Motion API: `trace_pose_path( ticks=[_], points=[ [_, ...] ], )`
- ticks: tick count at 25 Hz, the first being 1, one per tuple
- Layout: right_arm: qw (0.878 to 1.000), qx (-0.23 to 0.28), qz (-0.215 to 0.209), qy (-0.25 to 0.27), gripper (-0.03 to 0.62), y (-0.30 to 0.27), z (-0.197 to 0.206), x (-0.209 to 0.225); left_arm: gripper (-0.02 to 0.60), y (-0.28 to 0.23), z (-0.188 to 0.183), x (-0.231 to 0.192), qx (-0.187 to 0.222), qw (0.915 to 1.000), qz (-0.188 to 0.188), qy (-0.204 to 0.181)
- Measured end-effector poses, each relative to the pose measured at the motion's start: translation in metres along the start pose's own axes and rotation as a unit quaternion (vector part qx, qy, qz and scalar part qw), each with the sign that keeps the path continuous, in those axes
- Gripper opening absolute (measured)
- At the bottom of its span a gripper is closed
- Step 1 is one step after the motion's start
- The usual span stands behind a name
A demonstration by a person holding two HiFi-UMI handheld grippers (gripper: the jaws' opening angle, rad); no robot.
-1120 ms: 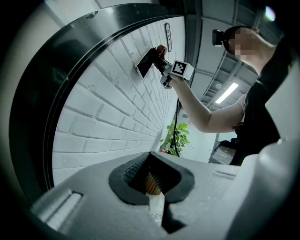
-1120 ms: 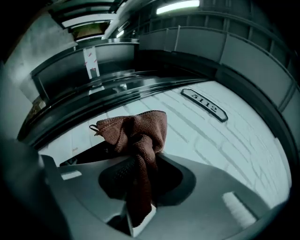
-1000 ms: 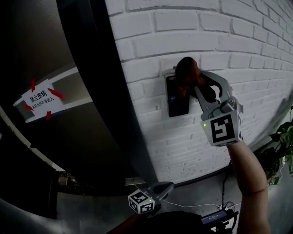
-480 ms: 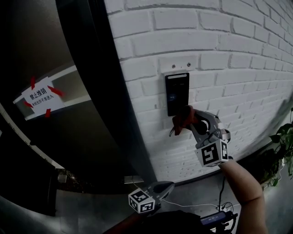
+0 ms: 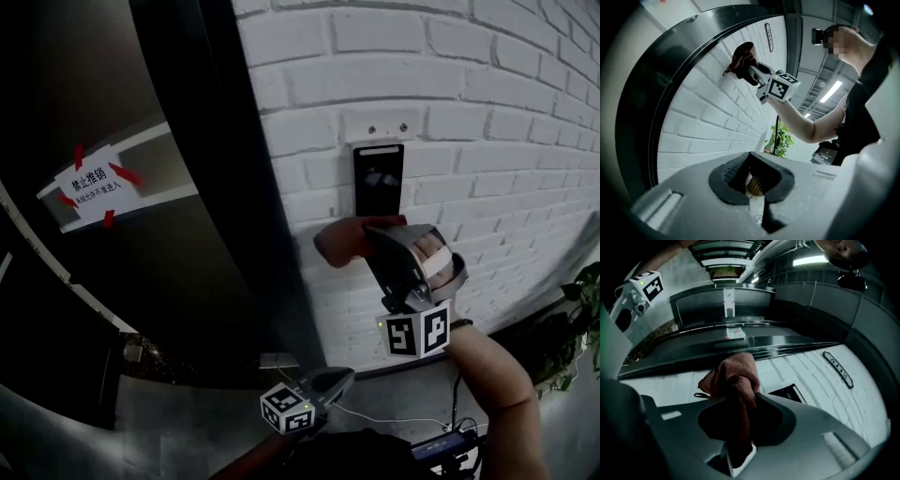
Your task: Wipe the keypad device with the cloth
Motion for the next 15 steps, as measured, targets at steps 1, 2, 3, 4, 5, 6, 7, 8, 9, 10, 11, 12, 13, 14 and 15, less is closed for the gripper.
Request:
trace_pose_path(
  ticks=[1,2,3,4,5,6,7,8,9,10,11,12,13,14,15],
  points=[
    [1.000,-0.006,0.012,0.004,0.087,-0.004,0.005,0.011,0.004,0.000,0.000,0.001,0.001,1.0000,-0.001,0.000],
    [1.000,-0.012,0.023,0.001,0.087,-0.007,0.010,0.024,0.003,-0.001,0.000,0.002,0.002,1.0000,0.000,0.001],
    [0.999,-0.015,0.036,-0.003,0.089,-0.009,0.014,0.037,0.003,-0.002,0.001,0.003,0.002,1.0000,0.001,0.001],
    [0.999,-0.018,0.050,-0.006,0.091,-0.009,0.018,0.050,0.003,-0.003,0.001,0.004,0.002,1.0000,0.001,0.001],
    [0.998,-0.023,0.065,-0.007,0.091,-0.008,0.022,0.062,0.003,-0.004,0.001,0.004,0.003,1.0000,0.001,0.001],
    [0.997,-0.028,0.077,-0.008,0.091,-0.006,0.026,0.071,0.004,-0.005,0.001,0.003,0.003,1.0000,0.000,0.001],
    [0.996,-0.032,0.083,-0.013,0.091,-0.004,0.030,0.076,0.003,-0.005,0.001,0.003,0.003,1.0000,-0.001,0.001],
    [0.996,-0.033,0.082,-0.021,0.089,-0.002,0.034,0.075,0.003,-0.005,0.001,0.002,0.002,1.0000,-0.002,0.002],
    [0.996,-0.034,0.074,-0.025,0.086,0.001,0.037,0.067,0.003,-0.006,0.001,0.001,0.001,1.0000,-0.003,0.002],
    [0.997,-0.035,0.058,-0.023,0.084,0.003,0.040,0.054,0.003,-0.006,0.002,0.001,0.000,1.0000,-0.003,0.002],
    [0.998,-0.036,0.038,-0.019,0.083,0.006,0.043,0.036,0.003,-0.008,0.002,0.002,-0.002,1.0000,-0.002,0.002],
    [0.999,-0.037,0.017,-0.020,0.083,0.010,0.045,0.019,0.003,-0.009,0.002,0.004,-0.003,1.0000,0.000,0.003],
    [0.999,-0.036,-0.002,-0.034,0.083,0.015,0.048,0.005,0.003,-0.012,0.001,0.006,-0.004,1.0000,0.002,0.003],
    [0.997,-0.033,-0.018,-0.064,0.084,0.021,0.050,-0.005,0.004,-0.014,0.001,0.008,-0.005,1.0000,0.004,0.002],
    [0.993,-0.024,-0.032,-0.108,0.084,0.029,0.052,-0.012,0.003,-0.016,0.001,0.009,-0.005,1.0000,0.005,0.001]
  ],
)
Point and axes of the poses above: the fingertips, and each gripper's own axes: y backward along the fingers, x to its right, z out of its underside, the point moved 3 cm from there along y, backward along the fingers, and after that the axes turned 4 degrees about y, right-handed, at the moved point
